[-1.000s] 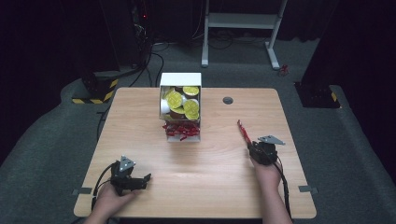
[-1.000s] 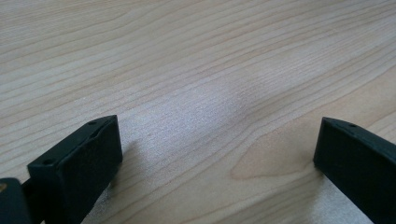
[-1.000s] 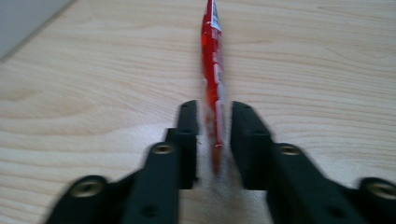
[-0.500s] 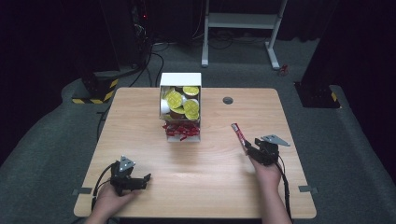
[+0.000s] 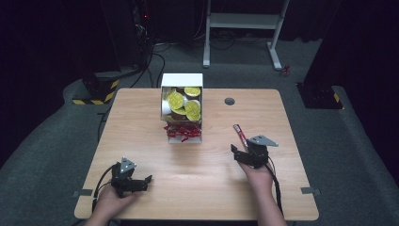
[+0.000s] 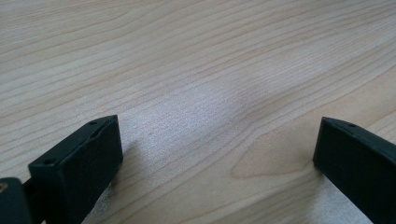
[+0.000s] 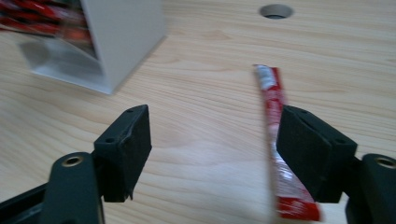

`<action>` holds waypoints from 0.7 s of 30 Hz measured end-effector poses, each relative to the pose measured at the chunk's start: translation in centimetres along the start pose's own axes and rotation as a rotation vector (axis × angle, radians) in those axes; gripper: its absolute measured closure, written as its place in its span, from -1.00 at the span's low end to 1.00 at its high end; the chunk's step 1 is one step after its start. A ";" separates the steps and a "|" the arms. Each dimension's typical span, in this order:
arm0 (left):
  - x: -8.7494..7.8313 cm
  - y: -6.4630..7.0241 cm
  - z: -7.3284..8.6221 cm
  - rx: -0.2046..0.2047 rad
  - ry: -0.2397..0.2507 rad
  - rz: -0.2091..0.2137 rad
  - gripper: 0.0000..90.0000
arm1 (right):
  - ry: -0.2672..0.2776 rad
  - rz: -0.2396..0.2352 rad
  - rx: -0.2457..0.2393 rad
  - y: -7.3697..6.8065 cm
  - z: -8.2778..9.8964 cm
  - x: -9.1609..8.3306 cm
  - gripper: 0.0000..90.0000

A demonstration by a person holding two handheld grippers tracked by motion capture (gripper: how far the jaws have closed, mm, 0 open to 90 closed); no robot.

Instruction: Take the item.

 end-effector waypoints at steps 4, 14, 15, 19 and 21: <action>0.0 0.0 0.0 0.002 0.003 0.004 -0.97 | -0.027 -0.006 -0.043 -2.4 0.3 0.2 -0.52; 0.0 0.0 0.0 0.006 0.003 0.003 -0.97 | -0.110 -0.031 -0.147 -6.5 3.5 0.7 -0.68; 0.0 0.0 0.0 0.006 0.003 0.003 -0.97 | -0.128 -0.033 -0.143 -6.7 4.1 0.8 -0.69; 0.0 0.0 0.0 0.006 0.003 0.003 -0.97 | -0.168 -0.016 -0.149 -7.1 5.9 1.2 -0.69; 0.0 0.0 0.0 0.009 0.000 0.003 -0.97 | -0.181 -0.024 -0.143 -7.3 6.5 1.3 -0.69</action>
Point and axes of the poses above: each handheld gripper's, and its own axes: x roughly forward along the jaws, z roughly out of its underside, y roughly to its right, the point moved 4 cm from there along x, roughly forward along the jaws, and after that the axes turned 13 degrees about x, right-handed, at the moved point
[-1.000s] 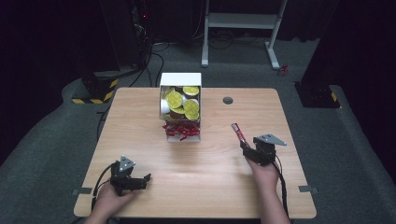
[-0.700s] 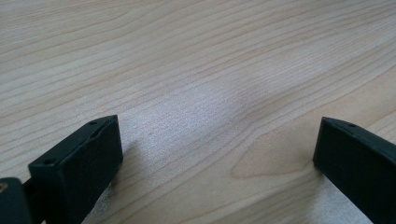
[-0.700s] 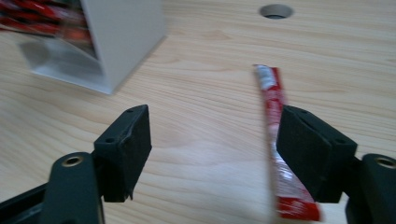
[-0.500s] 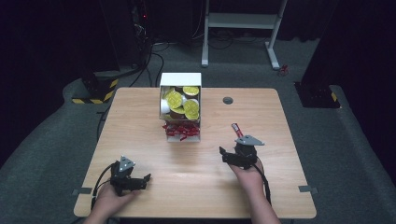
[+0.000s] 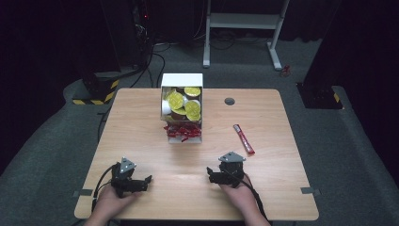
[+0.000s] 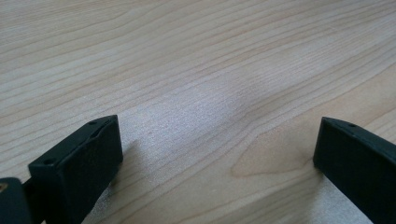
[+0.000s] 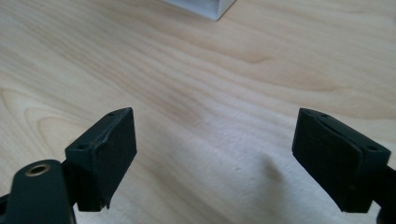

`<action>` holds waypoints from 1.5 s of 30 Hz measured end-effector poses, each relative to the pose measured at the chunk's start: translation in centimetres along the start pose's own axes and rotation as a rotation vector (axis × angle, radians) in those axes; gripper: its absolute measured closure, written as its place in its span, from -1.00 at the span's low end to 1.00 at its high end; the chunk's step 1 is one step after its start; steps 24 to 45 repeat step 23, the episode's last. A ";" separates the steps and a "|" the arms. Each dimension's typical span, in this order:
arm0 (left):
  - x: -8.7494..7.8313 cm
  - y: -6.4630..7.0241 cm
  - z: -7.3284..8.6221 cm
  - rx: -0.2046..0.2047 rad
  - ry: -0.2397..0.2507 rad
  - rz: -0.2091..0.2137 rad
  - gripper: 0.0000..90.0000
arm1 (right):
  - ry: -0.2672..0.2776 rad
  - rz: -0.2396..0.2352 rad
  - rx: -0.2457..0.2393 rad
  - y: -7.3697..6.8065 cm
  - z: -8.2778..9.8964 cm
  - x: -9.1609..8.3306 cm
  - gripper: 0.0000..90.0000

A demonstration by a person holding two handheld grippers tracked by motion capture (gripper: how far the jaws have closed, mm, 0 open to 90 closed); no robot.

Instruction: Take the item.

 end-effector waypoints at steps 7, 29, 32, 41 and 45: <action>0.0 0.0 0.0 0.000 0.000 0.000 -0.97 | -0.050 0.020 -0.049 -1.1 0.6 1.0 -0.70; 0.1 0.0 0.0 -0.003 0.001 0.004 -0.97 | -0.060 0.015 -0.061 -3.1 0.6 1.8 -0.80; 0.1 0.0 0.0 -0.003 0.001 0.004 -0.97 | -0.060 0.015 -0.061 -3.1 0.6 1.8 -0.80; 0.1 0.0 0.0 -0.003 0.001 0.004 -0.97 | -0.060 0.015 -0.061 -3.1 0.6 1.8 -0.80; 0.1 0.0 0.0 -0.003 0.001 0.004 -0.97 | -0.060 0.015 -0.061 -3.1 0.6 1.8 -0.80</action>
Point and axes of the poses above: each handheld gripper's, and its own axes: x roughly forward along the jaws, z roughly out of its underside, y roughly to its right, the point moved 4 cm from there along x, roughly forward along the jaws, and after that the axes turned 13 degrees about x, right-handed, at the moved point
